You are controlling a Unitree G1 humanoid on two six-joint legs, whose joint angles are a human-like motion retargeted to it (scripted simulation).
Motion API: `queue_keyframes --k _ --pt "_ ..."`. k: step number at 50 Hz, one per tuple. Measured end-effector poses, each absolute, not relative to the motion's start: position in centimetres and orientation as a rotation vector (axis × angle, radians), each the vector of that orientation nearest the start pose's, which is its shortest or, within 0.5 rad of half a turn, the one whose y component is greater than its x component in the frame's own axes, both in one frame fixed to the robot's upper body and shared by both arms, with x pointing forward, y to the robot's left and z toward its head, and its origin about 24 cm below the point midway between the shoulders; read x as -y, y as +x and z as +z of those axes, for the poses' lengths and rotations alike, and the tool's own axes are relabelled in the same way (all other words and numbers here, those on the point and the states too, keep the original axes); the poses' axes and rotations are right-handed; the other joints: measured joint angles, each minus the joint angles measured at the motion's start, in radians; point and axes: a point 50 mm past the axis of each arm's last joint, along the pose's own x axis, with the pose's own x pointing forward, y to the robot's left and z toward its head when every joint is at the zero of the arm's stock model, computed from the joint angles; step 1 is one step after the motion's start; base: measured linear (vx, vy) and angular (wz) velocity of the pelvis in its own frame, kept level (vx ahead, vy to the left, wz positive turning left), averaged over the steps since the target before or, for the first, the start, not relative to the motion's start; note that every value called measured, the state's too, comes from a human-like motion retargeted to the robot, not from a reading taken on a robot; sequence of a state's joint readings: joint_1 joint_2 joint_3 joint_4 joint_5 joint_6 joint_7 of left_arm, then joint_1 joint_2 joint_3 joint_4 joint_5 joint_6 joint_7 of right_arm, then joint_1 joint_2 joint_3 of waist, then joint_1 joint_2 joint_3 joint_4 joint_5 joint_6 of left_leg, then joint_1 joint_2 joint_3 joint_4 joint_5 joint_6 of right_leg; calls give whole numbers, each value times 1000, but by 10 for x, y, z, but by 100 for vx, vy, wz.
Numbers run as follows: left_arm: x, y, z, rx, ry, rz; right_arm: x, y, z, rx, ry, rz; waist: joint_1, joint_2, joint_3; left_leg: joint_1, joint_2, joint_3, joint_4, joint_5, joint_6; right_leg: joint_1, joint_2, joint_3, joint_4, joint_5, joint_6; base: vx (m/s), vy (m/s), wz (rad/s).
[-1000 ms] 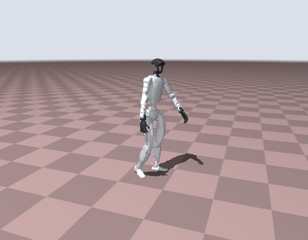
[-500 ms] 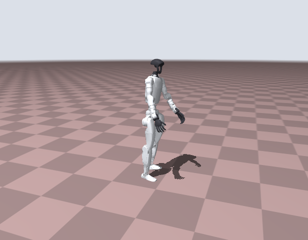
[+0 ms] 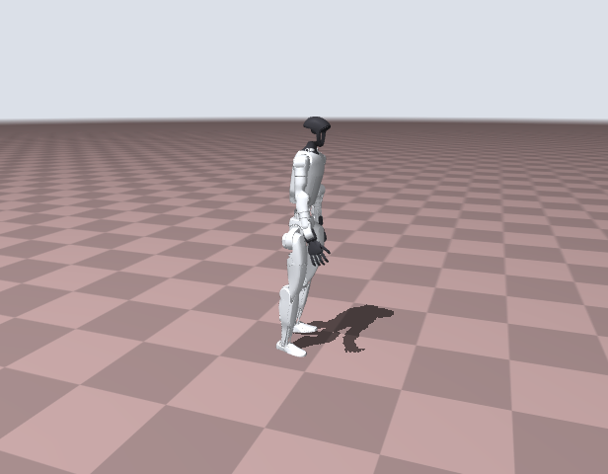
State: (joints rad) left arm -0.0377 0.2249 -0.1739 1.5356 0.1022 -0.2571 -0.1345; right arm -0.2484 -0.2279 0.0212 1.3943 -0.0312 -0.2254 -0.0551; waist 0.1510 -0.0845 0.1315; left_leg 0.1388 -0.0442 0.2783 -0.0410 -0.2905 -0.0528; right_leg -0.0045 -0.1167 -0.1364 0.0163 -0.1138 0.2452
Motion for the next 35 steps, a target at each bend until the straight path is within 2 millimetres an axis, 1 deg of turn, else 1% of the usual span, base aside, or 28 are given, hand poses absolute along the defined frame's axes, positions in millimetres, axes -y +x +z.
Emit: queue_keyframes --k 3,6,7,8,9,10,13,17,21,28,32,35 --pt "-221 79 -165 -1202 298 -202 238 156 -141 -996 -288 -105 -4 8 -2 1 -1 -15 -2 2 -3 2 -3 -14 9 -11 -14 5 0 27" --pt "-215 106 -160 -1103 310 -202 242 143 -145 -1043 -283 -117 -8 14 -6 3 -1 -25 -1 1 -5 7 -5 -23 11 -19 -25 3 0 14" --pt "-213 114 -158 -1075 327 -211 242 139 -146 -1051 -273 -129 -13 14 -9 -3 -2 -27 14 -5 -12 10 -10 -30 12 -22 -25 5 2 39" --pt "-211 118 -157 -1059 367 -235 243 135 -148 -1054 -247 -154 -28 11 -14 -22 -5 -27 59 -23 -32 17 -21 -43 14 -28 -23 5 1 32" --pt "-209 127 -155 -1030 363 -229 243 133 -148 -1058 -249 -152 -27 12 -17 -19 -4 -30 50 -21 -26 16 -18 -42 13 -28 -24 0 0 0" --pt "-208 138 -151 -996 336 -208 242 132 -148 -1064 -265 -136 -19 17 -21 -7 0 -35 16 -9 -7 11 -8 -34 10 -25 -27 0 0 0" --pt "-204 159 -145 -961 355 -219 241 131 -149 -1059 -252 -141 -25 18 -27 -2 0 -36 13 -9 -10 14 -8 -36 10 -29 -26 0 0 0" --pt "-197 181 -138 -964 391 -248 238 136 -148 -1044 -236 -126 -39 20 -34 1 2 -36 14 -11 -11 20 -7 -37 9 -33 -29 0 0 0" --pt "-189 201 -130 -956 442 -295 234 147 -145 -1021 -230 -106 -56 24 -37 8 3 -35 11 -11 -13 27 -5 -37 5 -34 -35 0 0 0" --pt "-169 237 -111 -819 491 -338 228 168 -138 -963 -237 -102 -72 32 -49 15 5 -26 8 -12 -13 29 -1 -30 3 -37 -42 0 0 0" --pt "-156 250 -102 -737 485 -356 225 177 -135 -942 -244 -93 -73 35 -61 16 6 -22 9 -15 -12 30 0 -26 1 -38 -41 0 0 0" --pt "-149 254 -100 -712 483 -383 222 181 -134 -943 -260 -64 -73 37 -68 18 6 -21 10 -17 -12 33 1 -25 0 -40 -41 0 0 0"
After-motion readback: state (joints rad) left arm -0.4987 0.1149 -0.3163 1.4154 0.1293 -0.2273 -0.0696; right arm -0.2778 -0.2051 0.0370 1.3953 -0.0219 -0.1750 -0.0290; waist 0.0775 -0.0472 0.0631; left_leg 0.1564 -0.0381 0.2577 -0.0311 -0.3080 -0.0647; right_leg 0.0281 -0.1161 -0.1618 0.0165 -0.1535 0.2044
